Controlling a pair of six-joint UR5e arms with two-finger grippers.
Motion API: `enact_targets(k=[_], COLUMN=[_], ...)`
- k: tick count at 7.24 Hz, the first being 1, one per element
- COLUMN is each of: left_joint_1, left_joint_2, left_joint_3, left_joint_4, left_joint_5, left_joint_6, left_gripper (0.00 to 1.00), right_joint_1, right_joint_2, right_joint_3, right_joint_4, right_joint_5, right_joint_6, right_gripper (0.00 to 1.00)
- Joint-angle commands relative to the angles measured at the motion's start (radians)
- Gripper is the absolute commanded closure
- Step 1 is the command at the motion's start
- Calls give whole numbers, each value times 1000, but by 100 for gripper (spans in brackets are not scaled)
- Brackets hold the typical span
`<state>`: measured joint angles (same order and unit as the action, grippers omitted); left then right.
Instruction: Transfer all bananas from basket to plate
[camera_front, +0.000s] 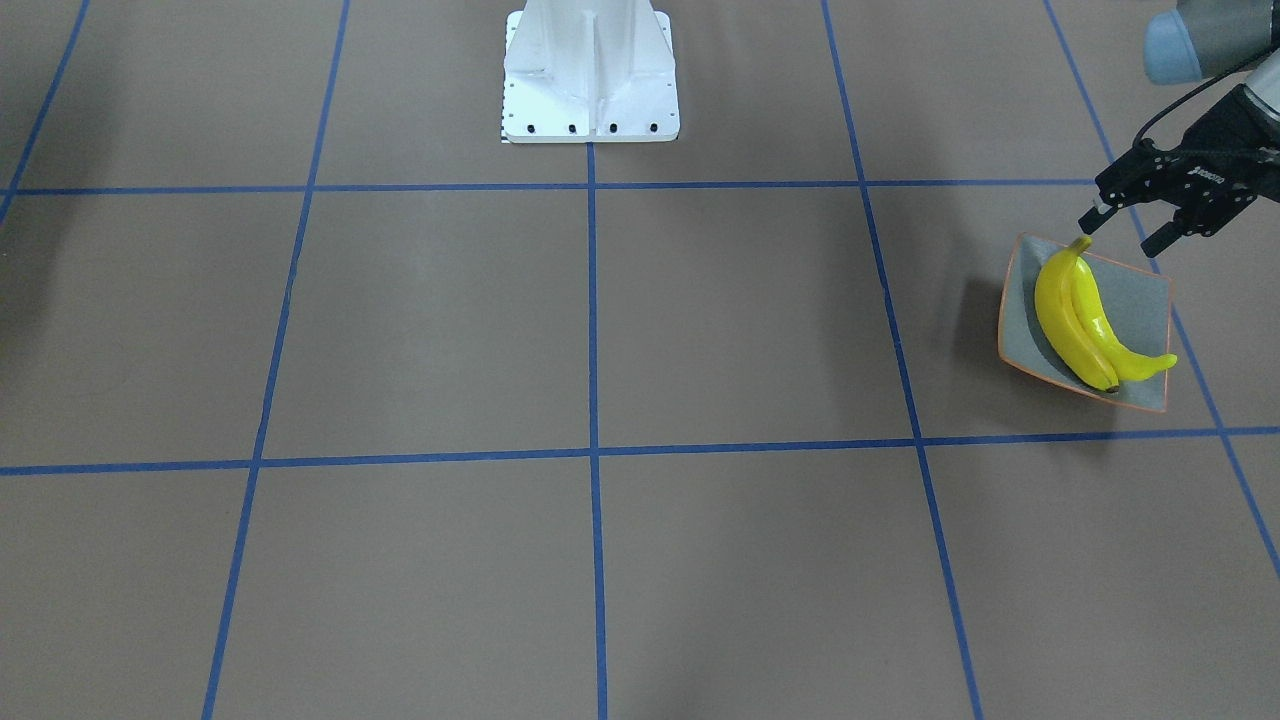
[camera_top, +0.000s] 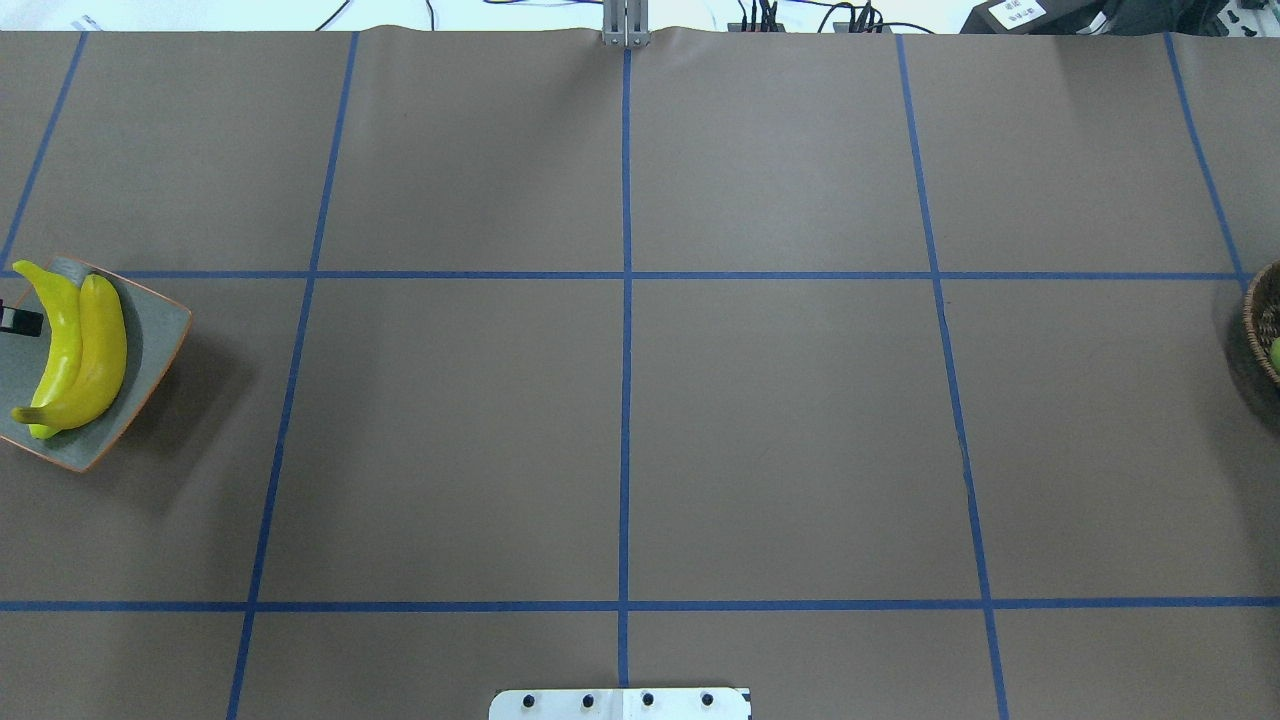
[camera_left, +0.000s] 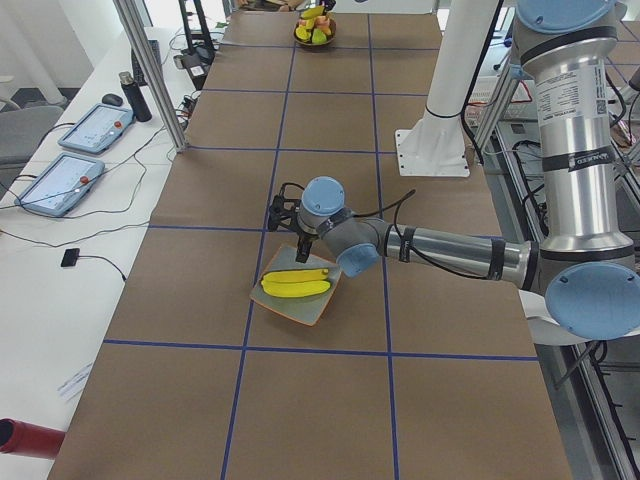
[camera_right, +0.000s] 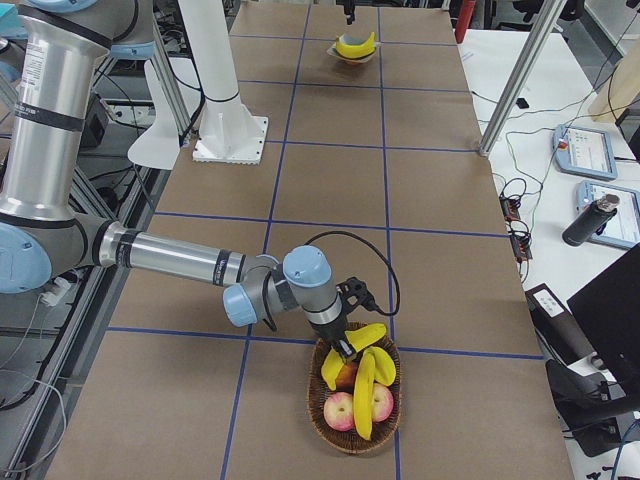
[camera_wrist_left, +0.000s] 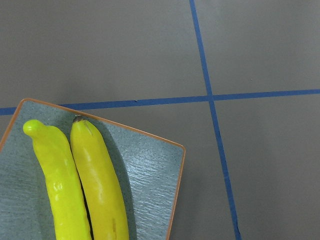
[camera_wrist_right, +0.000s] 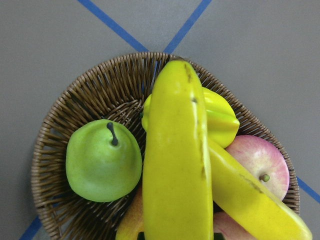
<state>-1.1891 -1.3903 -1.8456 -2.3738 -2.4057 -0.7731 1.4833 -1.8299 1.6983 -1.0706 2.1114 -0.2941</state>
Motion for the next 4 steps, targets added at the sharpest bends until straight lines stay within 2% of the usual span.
enact_targets(k=[1,2,4], left_joint_1=[-1,0,0], left_joint_2=[0,-1,-12], left_joint_3=[0,0,-7], left_joint_4=[-1,-1,-5], left_joint_5=[-1,-1,0], left_joint_6=[0,-5,-20], left_gripper=[0,0,0], right_joint_1=[52,52,48], right_joint_2=[55,113,228], right_joint_3=[200,202,187], right_joint_4=[-306,-354,-373], right_joint_5=[28,50,134], right_joint_6=[-4,4,118], right_gripper=[100,100,100])
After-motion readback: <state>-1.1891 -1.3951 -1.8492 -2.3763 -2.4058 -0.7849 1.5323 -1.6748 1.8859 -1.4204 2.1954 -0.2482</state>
